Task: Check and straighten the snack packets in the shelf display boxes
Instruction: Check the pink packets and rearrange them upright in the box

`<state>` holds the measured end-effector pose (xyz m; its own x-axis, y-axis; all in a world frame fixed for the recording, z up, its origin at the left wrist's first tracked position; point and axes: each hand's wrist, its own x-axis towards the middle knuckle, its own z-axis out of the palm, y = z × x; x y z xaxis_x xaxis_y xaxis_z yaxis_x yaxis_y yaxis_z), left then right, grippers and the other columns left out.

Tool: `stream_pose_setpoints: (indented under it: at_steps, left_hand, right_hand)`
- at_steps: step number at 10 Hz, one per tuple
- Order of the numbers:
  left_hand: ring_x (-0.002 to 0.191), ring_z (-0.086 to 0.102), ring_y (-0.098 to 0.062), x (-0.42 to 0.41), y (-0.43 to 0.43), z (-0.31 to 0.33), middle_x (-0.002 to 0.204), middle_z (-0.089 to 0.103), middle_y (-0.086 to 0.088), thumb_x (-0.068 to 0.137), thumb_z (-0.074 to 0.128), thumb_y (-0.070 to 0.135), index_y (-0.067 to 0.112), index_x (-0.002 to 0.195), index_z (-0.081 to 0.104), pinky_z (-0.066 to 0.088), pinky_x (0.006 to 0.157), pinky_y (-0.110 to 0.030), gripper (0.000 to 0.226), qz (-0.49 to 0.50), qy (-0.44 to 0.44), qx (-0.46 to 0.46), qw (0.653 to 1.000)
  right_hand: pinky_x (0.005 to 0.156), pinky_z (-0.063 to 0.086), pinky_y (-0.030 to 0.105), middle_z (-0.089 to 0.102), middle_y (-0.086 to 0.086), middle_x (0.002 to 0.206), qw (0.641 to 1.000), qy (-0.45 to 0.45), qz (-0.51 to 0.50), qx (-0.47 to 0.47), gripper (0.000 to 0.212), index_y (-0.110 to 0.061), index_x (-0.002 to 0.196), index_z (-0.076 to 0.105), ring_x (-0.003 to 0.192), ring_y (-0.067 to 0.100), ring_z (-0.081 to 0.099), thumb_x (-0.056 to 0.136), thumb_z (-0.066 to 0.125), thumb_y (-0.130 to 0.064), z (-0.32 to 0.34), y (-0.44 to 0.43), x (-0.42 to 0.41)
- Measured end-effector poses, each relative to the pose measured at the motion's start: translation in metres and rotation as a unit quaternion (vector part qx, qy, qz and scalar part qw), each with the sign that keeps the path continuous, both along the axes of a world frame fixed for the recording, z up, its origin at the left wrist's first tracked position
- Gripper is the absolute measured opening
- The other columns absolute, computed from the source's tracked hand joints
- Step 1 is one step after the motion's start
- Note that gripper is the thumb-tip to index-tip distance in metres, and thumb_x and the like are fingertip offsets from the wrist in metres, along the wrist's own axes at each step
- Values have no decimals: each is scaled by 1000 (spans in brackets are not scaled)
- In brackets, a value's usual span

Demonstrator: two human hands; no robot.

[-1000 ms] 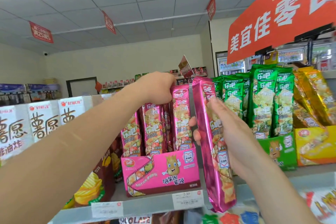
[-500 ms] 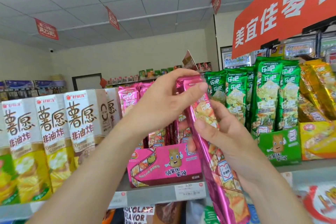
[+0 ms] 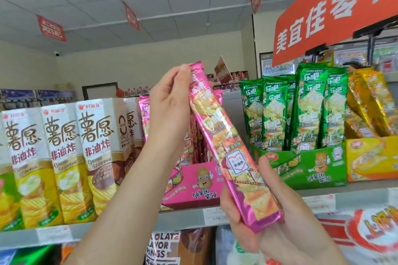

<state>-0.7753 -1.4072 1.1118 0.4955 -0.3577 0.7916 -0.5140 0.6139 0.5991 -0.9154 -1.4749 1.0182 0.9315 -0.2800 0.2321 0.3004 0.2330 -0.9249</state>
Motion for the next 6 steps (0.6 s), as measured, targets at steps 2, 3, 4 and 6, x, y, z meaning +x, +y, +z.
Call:
stream_pose_setpoints:
  at_steps: [2,3,4,6]
  left_hand:
    - [68,57,-17,0,2,3,81,65,-15,93,62,26,12,81,68,48,69,-29,20,-50,61,38,996]
    - [64,54,-13,-1,3,0,73,58,-2,88,69,29,17,73,63,46,69,-33,20,-55,87,30,994]
    - [67,61,-17,-6,2,-5,75,66,-6,95,60,30,13,86,60,54,70,-36,20,-96,144,3,985]
    - [59,60,-11,-12,0,-13,67,59,0,95,55,47,19,82,63,53,63,-29,31,-71,211,4,975]
  right_hand:
    - [36,30,18,54,18,61,990,-116,-77,-20,30,-17,101,74,34,16,42,77,64,-33,-19,21,-8]
    - [46,44,14,69,-8,71,946,-120,-251,-169,44,-45,107,67,52,6,59,66,80,-51,-35,12,1]
    - [63,54,16,72,-17,96,862,-142,-394,-284,50,-52,113,59,75,3,69,66,70,-61,-40,13,4]
    - [72,57,33,67,-10,109,810,-162,-464,-320,56,-47,122,55,91,12,68,70,71,-61,-50,13,3]
